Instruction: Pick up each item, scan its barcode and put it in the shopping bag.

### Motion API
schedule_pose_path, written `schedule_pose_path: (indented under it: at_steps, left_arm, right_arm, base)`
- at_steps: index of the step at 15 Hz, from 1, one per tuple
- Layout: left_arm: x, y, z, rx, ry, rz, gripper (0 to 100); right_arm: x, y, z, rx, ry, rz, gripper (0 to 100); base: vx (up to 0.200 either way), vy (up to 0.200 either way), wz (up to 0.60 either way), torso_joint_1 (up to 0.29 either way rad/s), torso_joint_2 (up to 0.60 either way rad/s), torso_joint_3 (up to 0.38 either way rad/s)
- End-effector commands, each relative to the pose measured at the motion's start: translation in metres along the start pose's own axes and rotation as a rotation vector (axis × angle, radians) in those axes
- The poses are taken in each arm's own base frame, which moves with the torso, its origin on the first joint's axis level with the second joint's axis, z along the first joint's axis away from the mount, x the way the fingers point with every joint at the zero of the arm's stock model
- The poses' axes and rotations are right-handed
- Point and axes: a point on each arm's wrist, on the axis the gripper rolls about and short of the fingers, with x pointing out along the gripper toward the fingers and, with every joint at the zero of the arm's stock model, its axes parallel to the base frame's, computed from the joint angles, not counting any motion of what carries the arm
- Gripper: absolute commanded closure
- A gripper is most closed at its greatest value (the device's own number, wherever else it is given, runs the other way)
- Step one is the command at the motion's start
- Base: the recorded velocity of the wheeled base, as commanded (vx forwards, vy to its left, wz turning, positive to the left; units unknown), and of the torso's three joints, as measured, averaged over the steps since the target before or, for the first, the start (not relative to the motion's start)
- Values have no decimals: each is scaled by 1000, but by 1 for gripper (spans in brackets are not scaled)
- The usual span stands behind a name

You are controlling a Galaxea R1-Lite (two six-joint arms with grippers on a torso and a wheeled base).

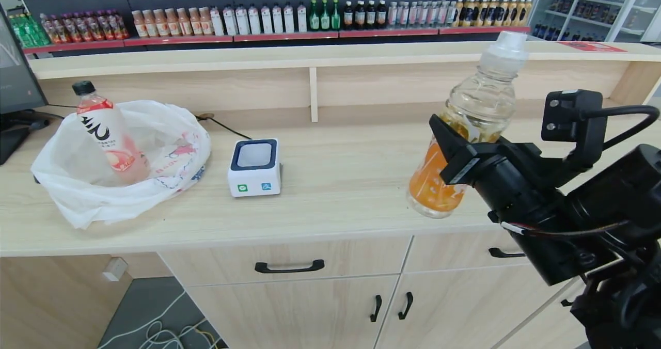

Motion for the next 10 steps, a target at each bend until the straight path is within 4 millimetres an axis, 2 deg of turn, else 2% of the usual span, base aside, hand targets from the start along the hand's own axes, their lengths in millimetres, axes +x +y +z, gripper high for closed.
schedule_pose_path:
  at_steps: [1, 5, 7, 10]
  left_arm:
    - [0, 0, 0, -3, 0, 0, 0]
    - [0, 0, 0, -31, 5, 2, 0]
    - [0, 0, 0, -32, 3, 3, 0]
    - [0, 0, 0, -51, 5, 3, 0]
  right_arm:
    - [3, -23, -4, -43, 7, -75, 100]
    - [10, -37, -8, -66, 10, -121, 100]
    - [13, -44, -4, -71, -13, -146, 100]
    - [10, -42, 4, -63, -33, -134, 100]
  base:
    - [0, 0, 0, 0, 0, 0]
    - [0, 0, 0, 0, 0, 0]
    - [0, 200, 0, -7, 5, 5]
    - [0, 200, 0, 14, 2, -2]
